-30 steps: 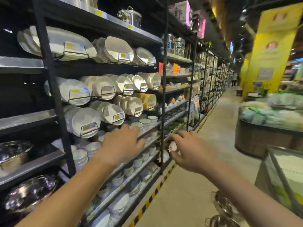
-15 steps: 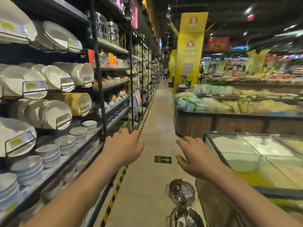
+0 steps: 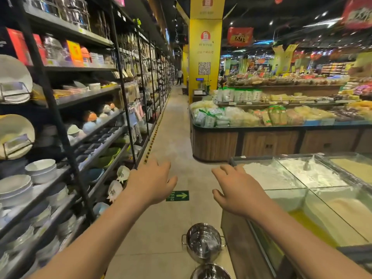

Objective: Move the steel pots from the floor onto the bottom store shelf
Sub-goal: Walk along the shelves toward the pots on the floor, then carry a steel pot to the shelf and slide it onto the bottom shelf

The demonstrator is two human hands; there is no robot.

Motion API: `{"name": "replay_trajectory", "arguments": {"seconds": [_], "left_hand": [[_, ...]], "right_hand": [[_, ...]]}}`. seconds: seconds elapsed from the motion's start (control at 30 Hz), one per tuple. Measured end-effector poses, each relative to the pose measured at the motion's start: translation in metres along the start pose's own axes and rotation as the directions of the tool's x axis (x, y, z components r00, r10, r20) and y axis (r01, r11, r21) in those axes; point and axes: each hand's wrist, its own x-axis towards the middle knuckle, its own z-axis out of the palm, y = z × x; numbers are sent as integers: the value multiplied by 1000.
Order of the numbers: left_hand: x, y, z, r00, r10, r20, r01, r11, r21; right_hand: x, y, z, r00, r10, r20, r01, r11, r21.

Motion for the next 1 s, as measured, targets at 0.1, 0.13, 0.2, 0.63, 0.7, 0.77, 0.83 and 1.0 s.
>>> {"name": "replay_trajectory", "arguments": {"seconds": [0.1, 0.13, 0.2, 0.63, 0.7, 0.77, 0.83, 1.0], "left_hand": [[49, 6, 34, 1000, -18, 18, 18, 1000, 3], [62, 7, 48, 999, -20, 47, 20, 1000, -6], [83, 6, 82, 994, -16, 110, 17, 1000, -3], [184, 13, 449, 905, -33, 424, 51, 998, -30], [175, 15, 519, 877, -18, 480, 43, 998, -42], [158, 20, 588, 848, -13, 529, 45, 998, -48], [135, 27, 654, 814, -10, 580, 50, 997, -54], [74, 43, 812, 747, 27, 664, 22, 998, -65]], "right_hand": [[43, 26, 35, 999, -16, 32, 16, 1000, 3], [55, 33, 50, 998, -16, 54, 16, 1000, 6], [76, 44, 84, 995, -19, 93, 17, 1000, 22], [134, 79, 434, 925, 24, 378, -75, 990, 122], [115, 86, 501, 896, 39, 443, -113, 983, 143], [88, 93, 568, 875, 47, 481, -139, 978, 158], [53, 95, 634, 845, 59, 531, -161, 976, 147], [-42, 102, 791, 747, 93, 658, -202, 975, 91]]}}
